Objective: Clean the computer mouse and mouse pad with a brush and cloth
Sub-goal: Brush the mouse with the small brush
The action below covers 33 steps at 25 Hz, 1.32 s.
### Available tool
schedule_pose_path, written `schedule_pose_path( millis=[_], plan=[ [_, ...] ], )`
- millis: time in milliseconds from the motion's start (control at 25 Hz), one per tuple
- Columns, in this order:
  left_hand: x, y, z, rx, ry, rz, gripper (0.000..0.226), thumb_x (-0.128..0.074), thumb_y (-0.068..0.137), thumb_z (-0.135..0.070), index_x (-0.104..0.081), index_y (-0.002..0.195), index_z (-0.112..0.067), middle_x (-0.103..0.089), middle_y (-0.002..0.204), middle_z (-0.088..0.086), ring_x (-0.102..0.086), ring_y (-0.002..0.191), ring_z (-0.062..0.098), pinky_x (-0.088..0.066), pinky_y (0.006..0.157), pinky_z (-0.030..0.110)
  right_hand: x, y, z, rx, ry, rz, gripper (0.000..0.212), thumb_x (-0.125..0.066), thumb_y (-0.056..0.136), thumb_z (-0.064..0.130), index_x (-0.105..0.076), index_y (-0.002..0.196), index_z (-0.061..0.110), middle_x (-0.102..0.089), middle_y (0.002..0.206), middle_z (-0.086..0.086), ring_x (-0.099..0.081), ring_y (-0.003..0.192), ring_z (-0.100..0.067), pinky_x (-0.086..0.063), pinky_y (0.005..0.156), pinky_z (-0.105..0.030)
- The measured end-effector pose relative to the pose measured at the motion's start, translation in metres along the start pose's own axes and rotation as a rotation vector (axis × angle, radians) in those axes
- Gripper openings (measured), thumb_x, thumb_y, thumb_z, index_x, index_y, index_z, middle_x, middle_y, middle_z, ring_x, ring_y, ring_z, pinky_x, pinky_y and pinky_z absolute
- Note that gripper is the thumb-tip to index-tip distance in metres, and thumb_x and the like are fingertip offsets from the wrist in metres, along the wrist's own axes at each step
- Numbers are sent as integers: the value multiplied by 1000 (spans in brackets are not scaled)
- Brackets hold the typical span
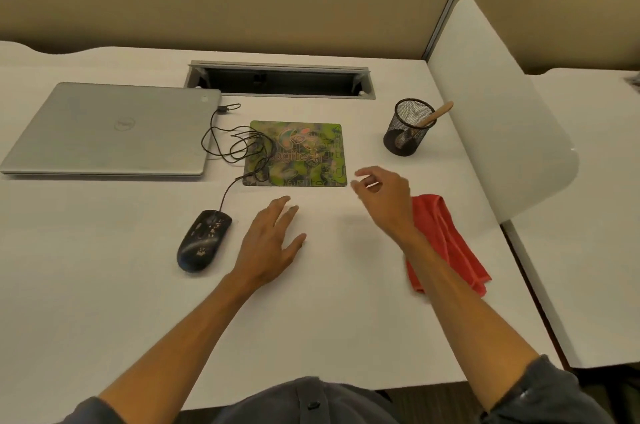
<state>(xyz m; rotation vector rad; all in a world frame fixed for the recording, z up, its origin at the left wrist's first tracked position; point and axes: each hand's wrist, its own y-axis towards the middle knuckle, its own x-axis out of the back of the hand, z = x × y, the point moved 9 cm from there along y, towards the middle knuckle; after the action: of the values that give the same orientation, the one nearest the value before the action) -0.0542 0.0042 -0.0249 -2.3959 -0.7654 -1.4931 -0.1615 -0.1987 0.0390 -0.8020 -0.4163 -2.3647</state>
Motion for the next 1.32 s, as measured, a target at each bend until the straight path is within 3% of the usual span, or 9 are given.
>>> schedule_pose_path(
  millis=[200, 360, 440, 520, 680, 760, 920, 1120, 1320],
  plan=[
    [-17, 32, 2, 28, 83, 52, 70, -24, 94, -60, -22, 151, -19, -9, 161, 2, -4, 148, 17, -6, 120, 37, 88, 59, -15, 12, -101, -349, 18, -72, 76, 35, -65, 89, 25, -60, 63, 12, -61, 64, -8, -47, 62, -26],
    [-22, 40, 5, 49, 101, 48, 72, -21, 92, -61, -24, 150, -17, -13, 160, 4, -6, 148, 17, -4, 120, 37, 134, 95, -30, -4, -196, -525, 31, -71, 80, 35, -61, 107, 24, -62, 92, 5, -61, 77, -14, -45, 63, -27],
    [-23, 41, 5, 46, 111, 34, 72, -19, 93, -62, -25, 150, -18, -15, 160, 4, -7, 148, 17, -3, 119, 36, 142, 113, -45, -89, -264, -522, 50, -70, 82, 41, -56, 125, 18, -60, 109, -2, -61, 92, -18, -42, 70, -29],
    [-23, 40, 5, 44, 121, 24, 72, -19, 93, -62, -26, 149, -18, -16, 160, 3, -8, 148, 17, -3, 119, 35, 140, 128, -57, -171, -286, -453, 57, -69, 82, 47, -56, 128, 15, -61, 113, -4, -59, 101, -21, -42, 75, -32],
    [-23, 41, 5, 49, 120, 19, 72, -21, 93, -62, -27, 149, -18, -17, 159, 4, -10, 148, 17, -6, 120, 37, 129, 151, -64, -195, -198, -366, 28, -70, 83, 38, -72, 99, 14, -72, 97, -5, -66, 93, -26, -46, 73, -30],
    [-23, 41, 5, 54, 122, 24, 72, -20, 93, -62, -26, 149, -18, -16, 160, 3, -10, 148, 17, -7, 120, 38, 123, 156, -61, -177, -178, -345, 21, -69, 83, 29, -74, 95, 12, -73, 92, -7, -67, 86, -25, -44, 68, -26],
    [-24, 40, 6, 60, 128, 40, 72, -19, 93, -62, -22, 151, -20, -12, 160, 1, -6, 148, 15, -4, 120, 35, 107, 154, -48, -99, -243, -285, 20, -61, 87, 23, -73, 89, 6, -72, 86, -12, -65, 79, -28, -40, 62, -25],
    [-24, 39, 6, 78, 100, 58, 70, -21, 95, -62, -19, 151, -21, -8, 161, 0, 0, 148, 13, 2, 120, 33, 133, 122, -3, 121, -227, -507, 27, -53, 97, 30, -68, 98, 7, -72, 93, -8, -65, 80, -20, -41, 68, -21],
    [-13, 25, -4, 25, 47, 51, 68, -26, 94, -61, -28, 149, -20, -14, 160, 2, -5, 148, 15, 1, 120, 34, 138, 75, 38, 286, -181, -559, 23, -52, 97, 28, -63, 101, 9, -71, 91, -8, -64, 76, -16, -50, 68, -21]
  ],
)
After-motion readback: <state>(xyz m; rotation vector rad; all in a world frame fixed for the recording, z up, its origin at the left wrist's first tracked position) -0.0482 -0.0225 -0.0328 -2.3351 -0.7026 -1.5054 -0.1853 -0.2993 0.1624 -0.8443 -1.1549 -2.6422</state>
